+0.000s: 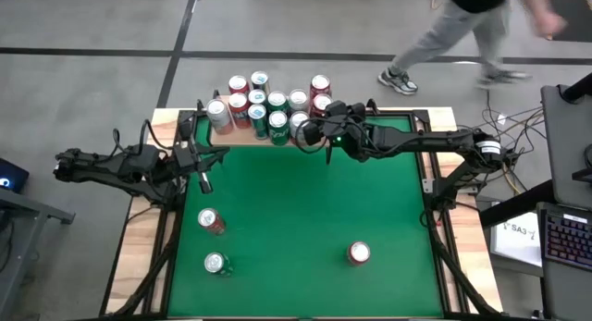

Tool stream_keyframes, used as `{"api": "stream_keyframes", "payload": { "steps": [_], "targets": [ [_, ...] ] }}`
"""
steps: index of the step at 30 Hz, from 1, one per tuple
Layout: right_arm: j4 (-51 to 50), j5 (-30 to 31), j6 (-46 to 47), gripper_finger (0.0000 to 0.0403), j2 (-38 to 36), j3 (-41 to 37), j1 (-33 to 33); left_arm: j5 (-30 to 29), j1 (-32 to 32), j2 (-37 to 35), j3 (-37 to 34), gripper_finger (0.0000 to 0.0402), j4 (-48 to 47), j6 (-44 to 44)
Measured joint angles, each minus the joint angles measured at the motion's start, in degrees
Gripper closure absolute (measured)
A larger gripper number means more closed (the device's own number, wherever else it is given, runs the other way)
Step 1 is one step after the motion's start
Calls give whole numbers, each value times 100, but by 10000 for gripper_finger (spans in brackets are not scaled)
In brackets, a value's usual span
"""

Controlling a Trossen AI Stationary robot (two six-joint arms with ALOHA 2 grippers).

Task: Place canned beverage on shelf
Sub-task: Put the red can on the shelf

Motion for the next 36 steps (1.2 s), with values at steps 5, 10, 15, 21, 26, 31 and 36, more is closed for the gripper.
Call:
{"api": "stream_keyframes", "payload": {
  "steps": [5,10,15,21,26,31,36],
  "targets": [
    [-11,2,41,124,0,-9,0,2,0,14,-2,402,0,0],
    [-31,2,67,124,-2,-21,0,2,0,22,-2,402,0,0],
    [-88,2,58,124,-2,-35,0,4,0,22,-2,402,0,1],
    [-269,2,272,124,-4,-51,0,4,0,22,-2,402,-2,2],
    [-292,-24,402,120,-9,-92,2,4,0,22,-2,402,-2,2],
    [-297,-26,422,119,-9,-107,2,4,0,22,-2,402,-4,2],
    [-299,-28,337,118,-8,-109,3,4,0,22,-2,402,-8,2]
  ]
}}
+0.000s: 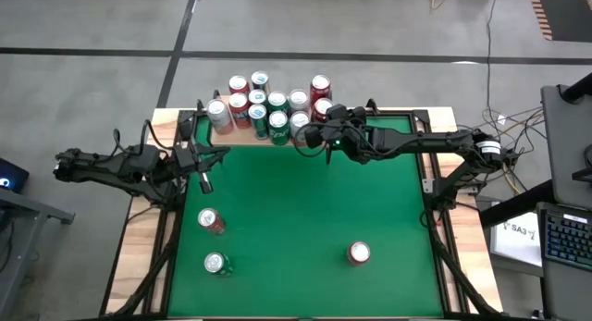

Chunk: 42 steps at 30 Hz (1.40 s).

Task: Place canned beverage on shelf
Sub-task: Put the red can on the shelf

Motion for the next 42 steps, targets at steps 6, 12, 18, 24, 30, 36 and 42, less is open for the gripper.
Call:
{"api": "stream_keyframes", "payload": {
  "steps": [6,12,18,24,30,36,42],
  "targets": [
    [15,-15,-59,117,-1,-75,1,0,-1,0,0,402,-45,0],
    [24,-22,-62,116,1,-140,1,0,0,0,0,402,-62,30],
    [-5,-31,-45,96,-1,-160,1,0,-1,0,0,402,-80,63],
    [-26,-17,-50,92,0,-162,1,0,-2,0,0,402,-80,66],
    [-39,-101,-52,91,1,-164,-3,0,-2,0,0,402,-80,66],
    [-44,-111,-23,90,1,-164,-3,0,-2,0,0,402,-80,66],
    [-46,-125,-9,90,1,-164,-3,0,-2,0,0,402,-83,66]
  ]
}}
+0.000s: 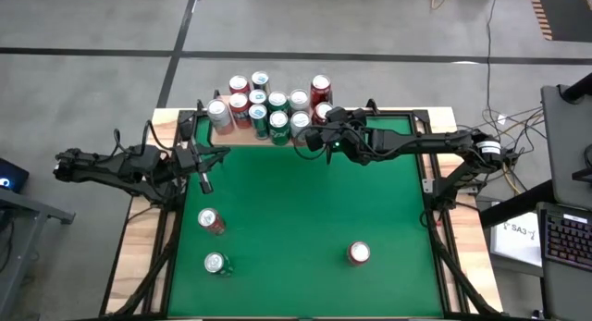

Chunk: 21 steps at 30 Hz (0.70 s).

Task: Place canned beverage on shelf
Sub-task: Put the red can on the shelf

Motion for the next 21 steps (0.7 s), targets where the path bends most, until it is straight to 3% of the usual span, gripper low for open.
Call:
{"api": "stream_keyframes", "payload": {
  "steps": [21],
  "targets": [
    [-85,-288,109,90,0,-2,0,2,1,0,0,402,-21,2]
  ]
}}
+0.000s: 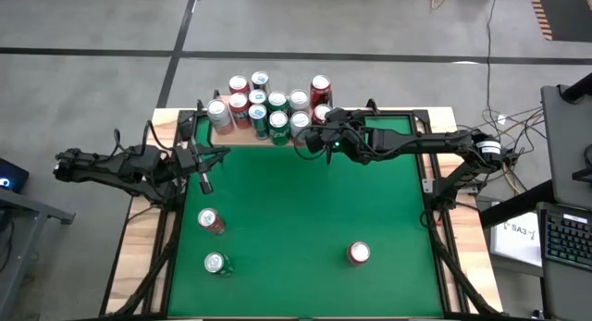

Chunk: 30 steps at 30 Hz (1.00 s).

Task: Place canned beverage on shelf
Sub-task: Put the red can on the shelf

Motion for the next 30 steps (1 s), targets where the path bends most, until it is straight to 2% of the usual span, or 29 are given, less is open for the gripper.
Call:
{"api": "stream_keyframes", "payload": {
  "steps": [17,22,30],
  "targets": [
    [-52,-18,-66,90,0,15,0,2,-1,0,0,402,0,-2],
    [-86,2,226,90,0,19,0,2,1,0,0,402,-1,0],
    [-90,-44,44,90,0,22,0,2,-1,0,0,402,-2,0]
  ]
}}
